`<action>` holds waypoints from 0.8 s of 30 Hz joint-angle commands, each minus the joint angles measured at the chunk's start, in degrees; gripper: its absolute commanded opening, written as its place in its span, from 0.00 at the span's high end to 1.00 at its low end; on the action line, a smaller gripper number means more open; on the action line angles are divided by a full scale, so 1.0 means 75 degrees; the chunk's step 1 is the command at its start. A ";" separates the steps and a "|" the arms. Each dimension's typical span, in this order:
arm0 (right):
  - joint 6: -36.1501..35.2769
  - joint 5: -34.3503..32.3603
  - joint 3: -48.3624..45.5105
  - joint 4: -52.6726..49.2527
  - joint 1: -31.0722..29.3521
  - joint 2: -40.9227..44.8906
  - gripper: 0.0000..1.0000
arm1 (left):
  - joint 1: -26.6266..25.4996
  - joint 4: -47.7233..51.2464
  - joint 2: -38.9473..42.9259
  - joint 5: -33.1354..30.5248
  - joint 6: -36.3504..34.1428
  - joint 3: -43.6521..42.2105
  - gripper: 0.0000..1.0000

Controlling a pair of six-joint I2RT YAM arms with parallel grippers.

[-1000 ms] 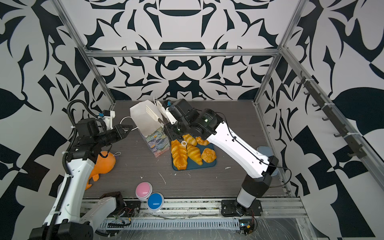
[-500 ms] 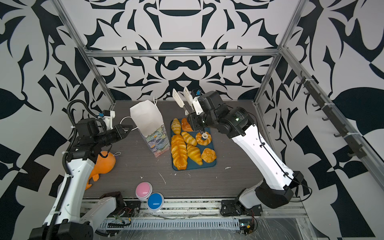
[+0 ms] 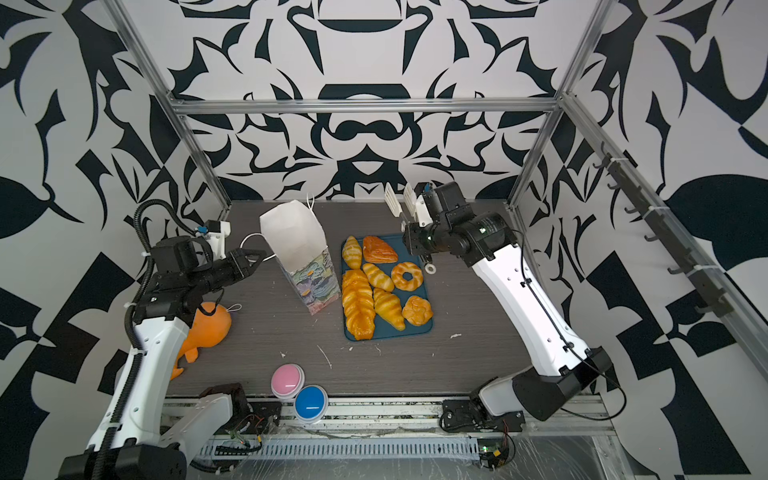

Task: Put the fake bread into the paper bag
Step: 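Withdraw the empty tongs with the right gripper back over the tray, then lower the tongs onto the orange triangular pastry and pinch it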

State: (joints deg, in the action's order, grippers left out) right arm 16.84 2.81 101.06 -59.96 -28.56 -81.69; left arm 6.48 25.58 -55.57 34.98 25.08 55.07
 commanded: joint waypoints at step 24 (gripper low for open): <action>0.0214 0.0284 -0.1403 0.1140 0.0198 -0.1115 0.57 | 0.0027 0.0032 0.0053 0.0164 -0.0006 0.0111 0.86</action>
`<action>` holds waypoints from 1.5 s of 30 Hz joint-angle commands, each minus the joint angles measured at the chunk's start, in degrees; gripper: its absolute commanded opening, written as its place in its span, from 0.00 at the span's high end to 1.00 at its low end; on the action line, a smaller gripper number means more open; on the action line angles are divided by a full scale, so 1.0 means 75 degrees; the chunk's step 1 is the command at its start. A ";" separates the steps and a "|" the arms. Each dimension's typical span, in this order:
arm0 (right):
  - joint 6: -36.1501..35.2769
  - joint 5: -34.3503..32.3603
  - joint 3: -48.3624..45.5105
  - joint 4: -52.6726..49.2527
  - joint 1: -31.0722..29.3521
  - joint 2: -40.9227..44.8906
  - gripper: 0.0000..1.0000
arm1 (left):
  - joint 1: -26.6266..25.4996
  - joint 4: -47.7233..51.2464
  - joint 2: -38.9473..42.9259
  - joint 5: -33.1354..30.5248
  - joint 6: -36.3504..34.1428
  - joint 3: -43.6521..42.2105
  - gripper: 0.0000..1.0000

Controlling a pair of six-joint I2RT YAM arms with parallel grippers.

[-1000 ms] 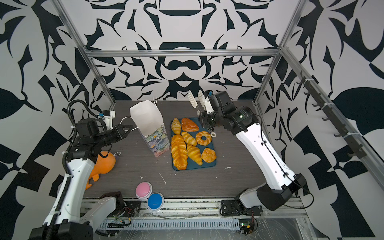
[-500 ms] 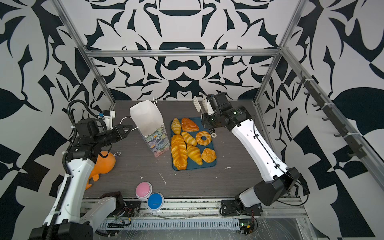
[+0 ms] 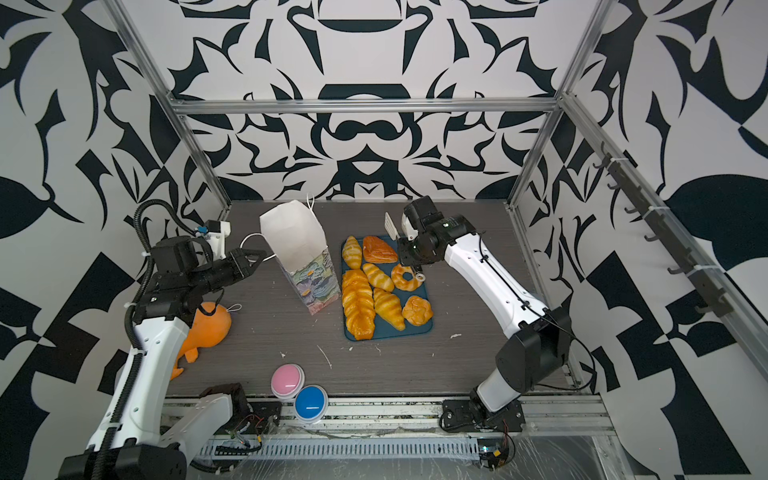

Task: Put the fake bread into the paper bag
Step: 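Lower the tongs onto the orange triangular pastry and pinch it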

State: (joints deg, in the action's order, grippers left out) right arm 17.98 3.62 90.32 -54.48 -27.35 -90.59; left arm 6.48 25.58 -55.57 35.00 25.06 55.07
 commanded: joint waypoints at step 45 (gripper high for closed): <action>-0.0334 0.0524 0.0375 0.0506 -0.0015 -0.1958 0.44 | 0.0028 0.0076 0.0206 0.0097 -0.0140 -0.0070 0.86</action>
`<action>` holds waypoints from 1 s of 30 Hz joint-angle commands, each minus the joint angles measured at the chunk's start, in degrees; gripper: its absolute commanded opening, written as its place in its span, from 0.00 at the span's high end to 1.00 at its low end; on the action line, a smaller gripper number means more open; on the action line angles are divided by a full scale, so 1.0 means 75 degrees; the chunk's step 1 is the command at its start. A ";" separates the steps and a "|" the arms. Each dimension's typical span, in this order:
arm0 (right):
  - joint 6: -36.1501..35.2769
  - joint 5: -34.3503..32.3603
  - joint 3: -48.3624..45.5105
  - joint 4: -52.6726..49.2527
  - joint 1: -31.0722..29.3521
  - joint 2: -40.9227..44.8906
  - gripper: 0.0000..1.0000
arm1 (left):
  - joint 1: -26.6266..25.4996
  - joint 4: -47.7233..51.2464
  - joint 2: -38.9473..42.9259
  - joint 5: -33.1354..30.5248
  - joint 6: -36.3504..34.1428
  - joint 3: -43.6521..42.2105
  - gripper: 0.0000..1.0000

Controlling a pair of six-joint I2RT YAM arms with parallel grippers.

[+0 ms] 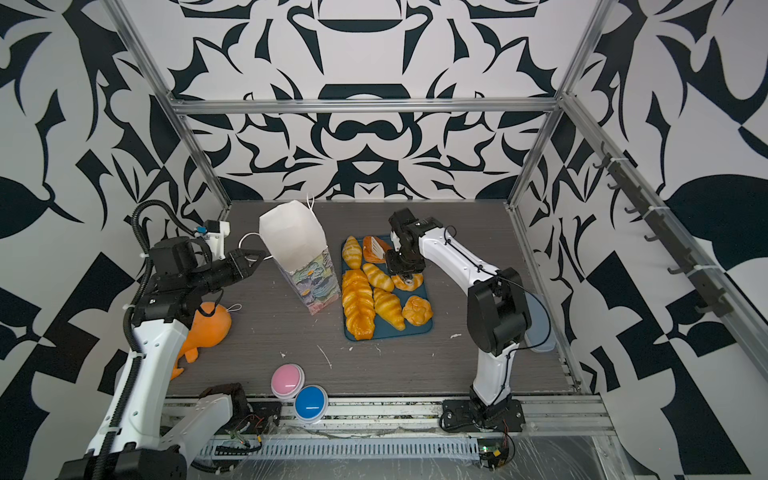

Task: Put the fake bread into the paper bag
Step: 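Lower the tongs onto the orange triangular pastry and pinch it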

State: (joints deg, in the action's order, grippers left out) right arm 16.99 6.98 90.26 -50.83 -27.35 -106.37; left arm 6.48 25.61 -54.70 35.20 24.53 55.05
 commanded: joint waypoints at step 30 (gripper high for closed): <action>-0.0713 -0.0487 0.1147 -0.0440 -0.0114 -0.0731 0.42 | 0.0027 0.0173 0.0191 -0.0029 -0.0174 -0.0077 0.86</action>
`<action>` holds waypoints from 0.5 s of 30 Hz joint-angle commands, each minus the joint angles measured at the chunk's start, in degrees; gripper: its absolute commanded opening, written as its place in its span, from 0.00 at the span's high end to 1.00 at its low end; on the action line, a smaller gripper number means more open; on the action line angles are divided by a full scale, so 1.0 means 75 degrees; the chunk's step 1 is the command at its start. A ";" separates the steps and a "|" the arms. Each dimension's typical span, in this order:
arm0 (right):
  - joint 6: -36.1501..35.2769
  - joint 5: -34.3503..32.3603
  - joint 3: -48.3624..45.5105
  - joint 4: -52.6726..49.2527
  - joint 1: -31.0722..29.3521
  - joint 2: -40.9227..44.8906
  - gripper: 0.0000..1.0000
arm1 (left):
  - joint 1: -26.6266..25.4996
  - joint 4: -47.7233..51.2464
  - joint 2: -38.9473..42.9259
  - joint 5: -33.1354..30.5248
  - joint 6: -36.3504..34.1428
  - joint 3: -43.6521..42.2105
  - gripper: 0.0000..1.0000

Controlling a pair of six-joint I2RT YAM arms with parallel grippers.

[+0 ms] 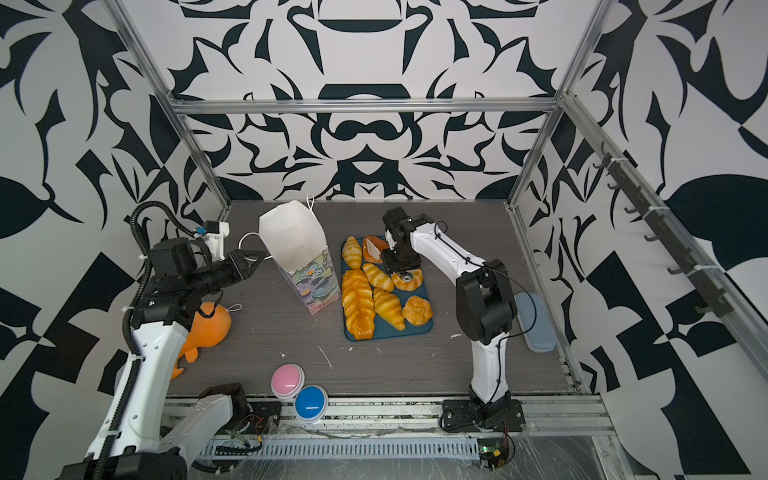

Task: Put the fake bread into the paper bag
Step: 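Lower the tongs onto the orange triangular pastry and pinch it, then lift the orange pastry off the tray with the tongs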

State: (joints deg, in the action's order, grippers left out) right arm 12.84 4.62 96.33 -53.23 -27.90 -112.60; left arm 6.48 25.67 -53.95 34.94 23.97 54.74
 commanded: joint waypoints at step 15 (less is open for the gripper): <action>-0.0247 0.0049 0.0433 -0.0044 -0.0038 -0.0083 0.49 | 0.0030 0.0203 0.0188 -0.0008 -0.0124 -0.0085 0.86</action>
State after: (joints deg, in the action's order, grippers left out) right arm 11.33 4.86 96.71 -53.34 -27.90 -114.59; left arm 6.48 25.76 -53.45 34.92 23.94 54.74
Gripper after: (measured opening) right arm 0.518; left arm 0.136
